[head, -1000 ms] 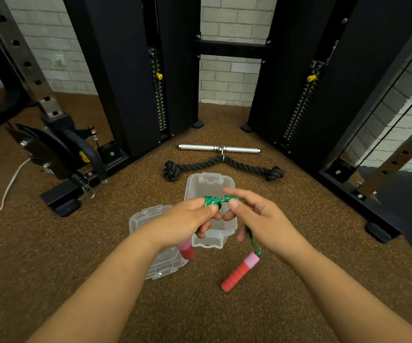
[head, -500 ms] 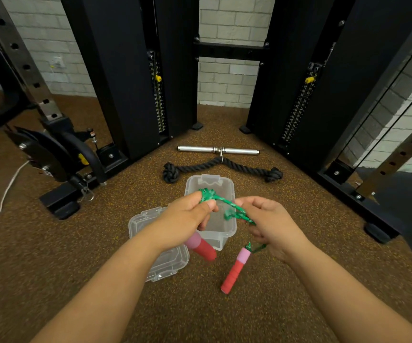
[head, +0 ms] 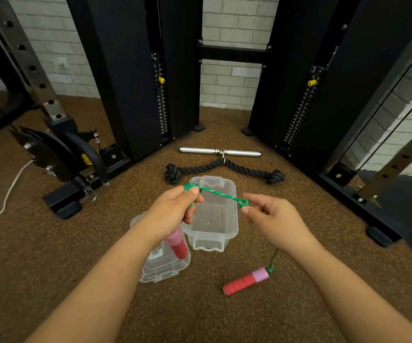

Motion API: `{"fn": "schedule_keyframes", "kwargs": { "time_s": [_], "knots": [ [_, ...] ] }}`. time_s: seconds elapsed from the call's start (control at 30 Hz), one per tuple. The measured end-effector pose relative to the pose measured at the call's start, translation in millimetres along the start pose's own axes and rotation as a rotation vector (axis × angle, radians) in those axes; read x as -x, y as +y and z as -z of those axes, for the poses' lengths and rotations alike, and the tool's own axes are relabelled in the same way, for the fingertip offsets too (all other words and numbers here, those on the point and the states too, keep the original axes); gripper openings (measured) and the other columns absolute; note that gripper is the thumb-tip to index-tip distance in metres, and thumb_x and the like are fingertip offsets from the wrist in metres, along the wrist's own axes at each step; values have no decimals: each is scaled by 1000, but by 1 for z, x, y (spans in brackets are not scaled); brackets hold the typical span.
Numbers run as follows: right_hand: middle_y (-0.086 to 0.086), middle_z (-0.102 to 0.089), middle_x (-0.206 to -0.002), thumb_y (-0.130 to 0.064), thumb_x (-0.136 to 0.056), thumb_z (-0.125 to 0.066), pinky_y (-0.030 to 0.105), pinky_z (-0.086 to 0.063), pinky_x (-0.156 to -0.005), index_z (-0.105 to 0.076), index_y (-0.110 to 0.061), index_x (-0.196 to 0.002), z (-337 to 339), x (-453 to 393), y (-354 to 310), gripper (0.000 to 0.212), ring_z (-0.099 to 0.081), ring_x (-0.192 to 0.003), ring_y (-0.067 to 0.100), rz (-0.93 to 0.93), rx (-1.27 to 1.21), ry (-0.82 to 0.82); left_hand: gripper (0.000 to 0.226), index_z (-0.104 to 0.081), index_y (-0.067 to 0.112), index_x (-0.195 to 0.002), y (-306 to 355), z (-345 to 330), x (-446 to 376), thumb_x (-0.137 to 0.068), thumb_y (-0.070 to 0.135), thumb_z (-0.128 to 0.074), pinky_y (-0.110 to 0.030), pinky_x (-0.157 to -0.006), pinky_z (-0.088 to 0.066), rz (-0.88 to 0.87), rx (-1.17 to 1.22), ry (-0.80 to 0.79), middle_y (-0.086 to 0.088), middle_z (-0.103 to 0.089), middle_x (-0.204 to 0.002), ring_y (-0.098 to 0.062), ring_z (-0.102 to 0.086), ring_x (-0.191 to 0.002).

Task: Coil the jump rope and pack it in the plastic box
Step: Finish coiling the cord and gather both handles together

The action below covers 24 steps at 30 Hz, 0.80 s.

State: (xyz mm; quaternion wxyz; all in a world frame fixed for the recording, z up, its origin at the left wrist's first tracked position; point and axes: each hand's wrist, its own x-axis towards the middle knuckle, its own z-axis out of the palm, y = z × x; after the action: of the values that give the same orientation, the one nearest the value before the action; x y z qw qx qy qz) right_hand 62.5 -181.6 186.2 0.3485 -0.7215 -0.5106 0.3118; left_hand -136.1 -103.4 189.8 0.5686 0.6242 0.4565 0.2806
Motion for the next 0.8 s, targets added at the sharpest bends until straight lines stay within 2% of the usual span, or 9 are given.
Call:
{"fn": "schedule_keyframes", "kwargs": {
  "time_s": [0.07, 0.13, 0.2, 0.3, 0.4, 0.53, 0.6, 0.7, 0.8],
  "knots": [
    [2, -71, -78, -26, -91, -59, 33, -53, -65, -73, -21, -102, 2, 2, 0, 19, -64, -68, 19, 36, 162, 19, 32, -61, 7, -87, 1, 3, -2, -99, 30, -41, -24, -59, -41, 20, 62, 18, 1, -43, -56, -12, -41, -53],
    [1, -73, -85, -25, -90, -61, 36, -54, -75, -75, -19, -96, 2, 5, -2, 17, -67, -80, 20, 60, 194, 39, 34, -60, 10, -84, 0, 5, -3, -98, 34, -42, -26, -59, -39, 47, 89, 26, 2, -42, -54, -12, -40, -51],
    [-7, -71, -81, -22, -86, -66, 33, -55, -71, -76, -24, -96, 3, 6, -4, 14, -66, -74, 16, 33, 97, 59, 35, -58, 11, -80, -1, 6, -4, -98, 36, -41, -28, -58, -37, 75, 117, 39, 3, -41, -51, -12, -38, -49],
    [1, -73, -77, -17, -78, -75, 40, -55, -66, -75, -25, -79, 6, 1, 1, 8, -64, -67, 28, -64, -86, 100, 36, -57, 12, -78, 0, 11, -5, -98, 38, -40, -30, -58, -35, 85, 153, 63, 5, -41, -47, -10, -39, -43],
    [2, -72, -75, -16, -74, -79, 35, -52, -60, -72, -20, -73, 7, -2, 8, 8, -58, -63, 15, -101, -121, 124, 36, -56, 13, -76, 1, 12, -4, -98, 37, -40, -30, -58, -36, 104, 157, 63, 4, -41, -46, -10, -39, -42],
    [-3, -63, -75, -16, -75, -78, 25, -46, -57, -67, -20, -79, 1, -5, 12, 12, -56, -66, 12, -89, 78, 102, 36, -55, 14, -74, 3, 7, -2, -97, 37, -40, -30, -58, -35, 94, 173, 7, 3, -40, -47, -12, -37, -45],
    [-5, -64, -89, -15, -76, -76, 28, -54, -73, -65, -27, -93, -4, -6, 14, 23, -60, -81, 10, -77, 66, -2, 36, -54, 14, -73, 5, 2, 1, -97, 36, -41, -28, -56, -35, 87, 171, -59, 4, -39, -47, -13, -36, -47],
    [-15, -57, -123, -20, -81, -70, 35, -48, -99, -51, -36, -127, -15, -2, 9, 52, -54, -114, 5, 35, -44, -193, 36, -53, 14, -70, 7, -9, 5, -96, 35, -41, -23, -50, -34, 100, 156, -165, 4, -37, -45, -12, -35, -45],
    [-18, -54, -133, -22, -86, -60, 44, -42, -107, -45, -40, -133, -29, -1, 3, 53, -53, -124, 11, 177, -186, -310, 37, -53, 14, -66, 9, -18, 7, -96, 34, -41, -22, -48, -34, 105, 196, -230, 5, -35, -43, -12, -33, -43]
  ]
}}
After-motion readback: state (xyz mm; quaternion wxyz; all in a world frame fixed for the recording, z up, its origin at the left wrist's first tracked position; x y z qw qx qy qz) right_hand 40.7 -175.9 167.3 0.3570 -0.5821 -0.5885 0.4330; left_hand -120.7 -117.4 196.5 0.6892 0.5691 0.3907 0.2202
